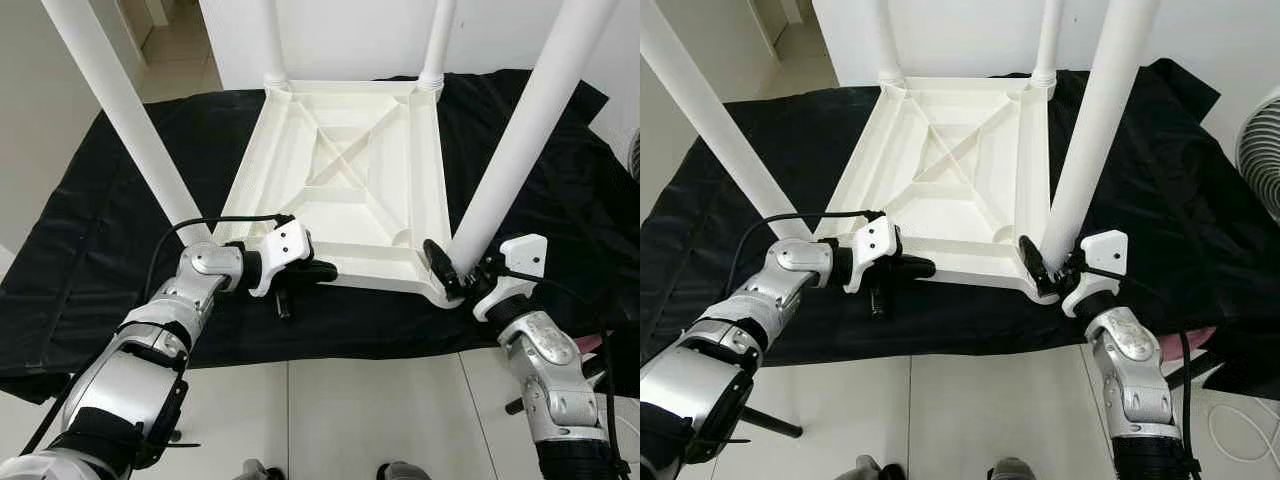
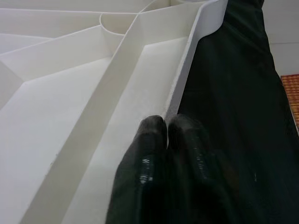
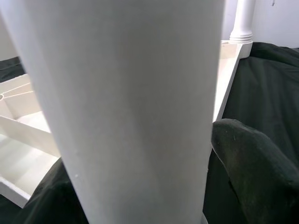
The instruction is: Building children table
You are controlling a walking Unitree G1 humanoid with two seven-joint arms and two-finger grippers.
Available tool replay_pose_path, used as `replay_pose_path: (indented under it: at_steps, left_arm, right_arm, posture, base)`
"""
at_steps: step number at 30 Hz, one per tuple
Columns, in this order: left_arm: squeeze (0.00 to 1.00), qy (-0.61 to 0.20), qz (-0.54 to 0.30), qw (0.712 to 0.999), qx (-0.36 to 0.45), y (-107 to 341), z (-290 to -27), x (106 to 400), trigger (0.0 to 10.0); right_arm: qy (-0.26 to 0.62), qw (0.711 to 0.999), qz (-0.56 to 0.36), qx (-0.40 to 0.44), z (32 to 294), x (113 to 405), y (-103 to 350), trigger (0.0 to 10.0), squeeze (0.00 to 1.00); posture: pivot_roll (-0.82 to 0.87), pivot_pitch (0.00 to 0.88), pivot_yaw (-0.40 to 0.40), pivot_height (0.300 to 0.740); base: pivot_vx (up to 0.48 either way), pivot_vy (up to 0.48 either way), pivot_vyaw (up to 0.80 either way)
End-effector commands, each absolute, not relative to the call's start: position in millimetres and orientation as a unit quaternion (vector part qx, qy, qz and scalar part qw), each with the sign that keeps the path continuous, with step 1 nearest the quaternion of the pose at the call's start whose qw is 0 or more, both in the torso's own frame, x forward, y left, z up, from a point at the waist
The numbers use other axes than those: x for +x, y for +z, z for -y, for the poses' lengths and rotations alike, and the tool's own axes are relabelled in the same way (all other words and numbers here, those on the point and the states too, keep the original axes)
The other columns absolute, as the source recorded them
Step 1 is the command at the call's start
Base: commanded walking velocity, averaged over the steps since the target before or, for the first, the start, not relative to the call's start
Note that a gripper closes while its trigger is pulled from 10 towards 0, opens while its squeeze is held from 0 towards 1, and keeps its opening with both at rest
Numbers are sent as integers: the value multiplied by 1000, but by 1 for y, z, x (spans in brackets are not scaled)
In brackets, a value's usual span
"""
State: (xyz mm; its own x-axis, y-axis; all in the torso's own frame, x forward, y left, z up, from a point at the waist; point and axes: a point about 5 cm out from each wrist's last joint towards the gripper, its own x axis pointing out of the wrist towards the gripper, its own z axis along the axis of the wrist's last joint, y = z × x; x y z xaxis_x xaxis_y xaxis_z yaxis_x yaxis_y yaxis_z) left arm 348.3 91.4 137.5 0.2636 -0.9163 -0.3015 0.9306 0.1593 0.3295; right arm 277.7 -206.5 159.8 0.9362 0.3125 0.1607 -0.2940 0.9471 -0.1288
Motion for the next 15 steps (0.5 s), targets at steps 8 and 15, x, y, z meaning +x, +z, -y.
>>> replay_pose_path:
  at_steps: [8,15]
  left_arm:
    - [0,-565,-27,789,239,131,-87,351,10000]
    - [0,-528,-35,803,273,124,-72,353,10000]
  right_arm:
    - [166,981,89,-43,207,278,160,10000,0]
    - [172,980,90,-39,206,273,159,10000,0]
  posture:
    - [-181,98,125,740]
    - [-187,103,124,740]
  base:
    - [0,0,0]
    - [0,0,0]
